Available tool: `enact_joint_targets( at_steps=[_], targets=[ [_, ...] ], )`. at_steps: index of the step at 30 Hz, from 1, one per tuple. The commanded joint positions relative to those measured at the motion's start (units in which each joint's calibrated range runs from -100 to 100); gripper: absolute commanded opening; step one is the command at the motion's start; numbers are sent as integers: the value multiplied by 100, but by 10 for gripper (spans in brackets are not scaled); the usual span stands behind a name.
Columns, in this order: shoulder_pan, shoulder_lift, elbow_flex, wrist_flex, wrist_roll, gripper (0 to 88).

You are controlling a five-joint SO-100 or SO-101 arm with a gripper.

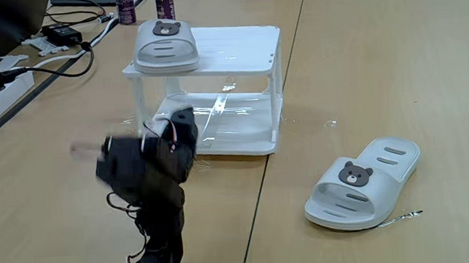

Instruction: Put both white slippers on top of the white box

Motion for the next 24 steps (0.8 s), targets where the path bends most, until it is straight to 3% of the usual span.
enact_joint_targets(
  at_steps=[1, 7, 13, 22, 24],
  targets=[
    [447, 2620, 53, -2034, 42, 7],
    [2215, 4252, 53, -3561, 42, 7],
    [3851, 4765, -55, -3949, 42, 7],
    [4271, 5177, -695, -4182, 42, 12],
    [4271, 5253, -885, -4182, 42, 75]
  ],
)
